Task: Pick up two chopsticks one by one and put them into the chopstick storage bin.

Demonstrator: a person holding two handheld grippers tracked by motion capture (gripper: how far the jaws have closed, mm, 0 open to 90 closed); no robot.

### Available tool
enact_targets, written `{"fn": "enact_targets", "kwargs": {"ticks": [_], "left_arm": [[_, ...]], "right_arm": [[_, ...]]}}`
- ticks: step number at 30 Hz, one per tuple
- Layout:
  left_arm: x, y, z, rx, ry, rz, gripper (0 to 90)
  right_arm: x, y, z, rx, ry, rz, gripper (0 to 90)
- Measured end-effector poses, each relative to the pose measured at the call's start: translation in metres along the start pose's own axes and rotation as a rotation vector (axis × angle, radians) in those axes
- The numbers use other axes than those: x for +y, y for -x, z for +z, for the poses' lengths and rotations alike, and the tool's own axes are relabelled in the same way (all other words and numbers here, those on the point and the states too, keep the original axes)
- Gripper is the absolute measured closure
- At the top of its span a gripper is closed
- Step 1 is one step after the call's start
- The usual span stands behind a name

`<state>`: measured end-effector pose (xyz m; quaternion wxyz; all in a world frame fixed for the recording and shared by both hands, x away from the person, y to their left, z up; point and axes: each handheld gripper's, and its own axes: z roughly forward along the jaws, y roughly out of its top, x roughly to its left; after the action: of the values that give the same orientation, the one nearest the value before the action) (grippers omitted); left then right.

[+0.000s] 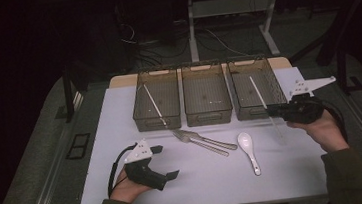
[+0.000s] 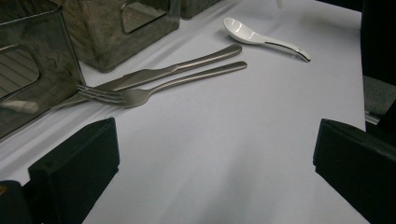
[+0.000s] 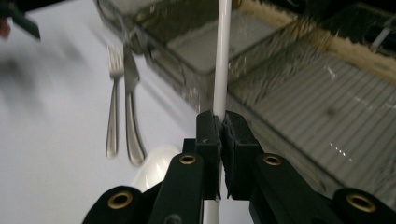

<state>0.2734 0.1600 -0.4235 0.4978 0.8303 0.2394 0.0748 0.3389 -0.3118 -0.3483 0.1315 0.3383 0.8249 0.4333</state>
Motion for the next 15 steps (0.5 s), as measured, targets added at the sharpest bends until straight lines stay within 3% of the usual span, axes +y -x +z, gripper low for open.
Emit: {"fn": "enact_targets", "kwargs": {"ticks": [6,15], "left_arm": [[0.000,-0.001,0.000,-0.002,0.003,0.003,0.0],[0.000,-0.002,0.000,0.000,0.012,-0.008,0.0]], "right_arm": [[0.040,-0.015,0.014,0.010,0.086,0.023,85.5],[0.105,-0.037,0.059,0.040,0.145,0.040,85.5]]}}
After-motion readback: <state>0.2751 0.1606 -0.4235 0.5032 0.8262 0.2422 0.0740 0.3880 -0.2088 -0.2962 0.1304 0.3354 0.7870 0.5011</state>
